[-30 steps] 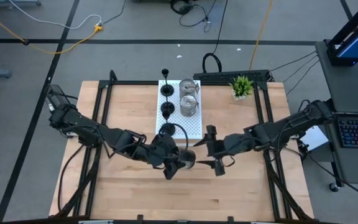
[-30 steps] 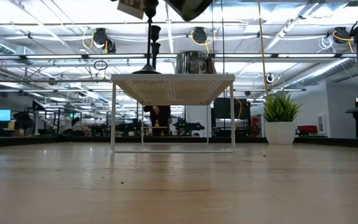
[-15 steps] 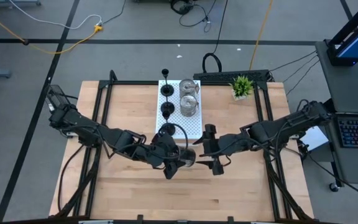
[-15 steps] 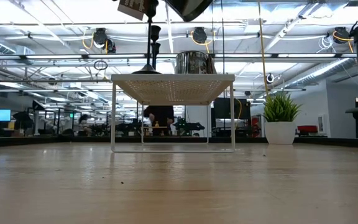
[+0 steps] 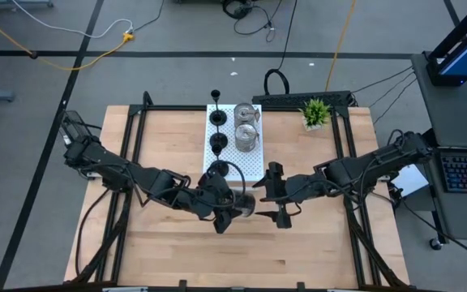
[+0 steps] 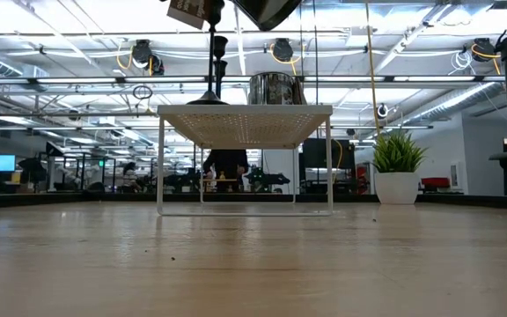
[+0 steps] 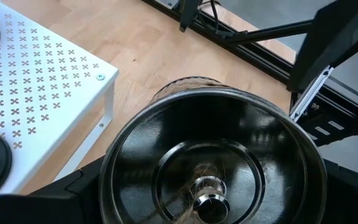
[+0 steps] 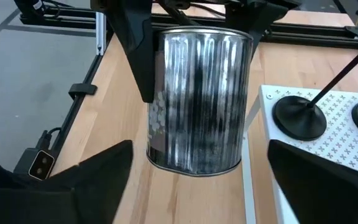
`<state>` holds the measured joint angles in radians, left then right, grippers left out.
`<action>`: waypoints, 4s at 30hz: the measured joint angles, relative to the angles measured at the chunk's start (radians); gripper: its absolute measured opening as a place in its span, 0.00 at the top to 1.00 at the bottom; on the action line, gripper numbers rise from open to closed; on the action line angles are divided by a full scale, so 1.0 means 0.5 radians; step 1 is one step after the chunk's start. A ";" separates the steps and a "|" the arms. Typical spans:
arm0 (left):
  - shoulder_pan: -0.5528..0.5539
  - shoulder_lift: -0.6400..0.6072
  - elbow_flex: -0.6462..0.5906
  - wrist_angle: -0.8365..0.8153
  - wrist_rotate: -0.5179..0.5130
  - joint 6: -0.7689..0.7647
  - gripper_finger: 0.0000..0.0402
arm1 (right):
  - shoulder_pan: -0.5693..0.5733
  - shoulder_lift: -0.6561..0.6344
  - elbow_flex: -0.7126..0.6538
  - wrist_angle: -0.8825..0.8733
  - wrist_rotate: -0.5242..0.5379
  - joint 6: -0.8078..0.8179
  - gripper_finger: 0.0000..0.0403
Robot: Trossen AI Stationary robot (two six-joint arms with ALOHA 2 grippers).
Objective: Pick & Place candle stick holders
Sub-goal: Put the silver scented candle on the shelf aligned with the other silver scented candle
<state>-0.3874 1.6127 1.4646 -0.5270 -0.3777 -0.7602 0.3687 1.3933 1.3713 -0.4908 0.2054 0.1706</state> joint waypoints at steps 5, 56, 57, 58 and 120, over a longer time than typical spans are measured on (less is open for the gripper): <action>0.004 0.000 -0.001 0.020 -0.035 0.041 0.12 | 0.000 0.000 -0.002 0.024 -0.036 -0.007 0.02; 0.079 0.010 -0.001 0.170 0.032 0.149 0.12 | -0.146 0.222 -0.005 0.345 -0.205 0.163 0.01; 0.079 0.010 -0.001 0.171 0.032 0.149 0.12 | -0.146 0.222 -0.005 0.344 -0.204 0.163 0.01; 0.079 0.010 -0.001 0.171 0.033 0.150 0.12 | -0.146 0.222 -0.005 0.340 -0.204 0.162 0.01; 0.094 0.011 -0.001 0.184 0.034 0.268 0.06 | -0.185 0.221 -0.047 0.307 -0.204 0.060 0.12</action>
<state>-0.3405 1.6184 1.4643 -0.4351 -0.3605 -0.6264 0.2760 1.5040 1.3480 -0.3375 0.1036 0.2005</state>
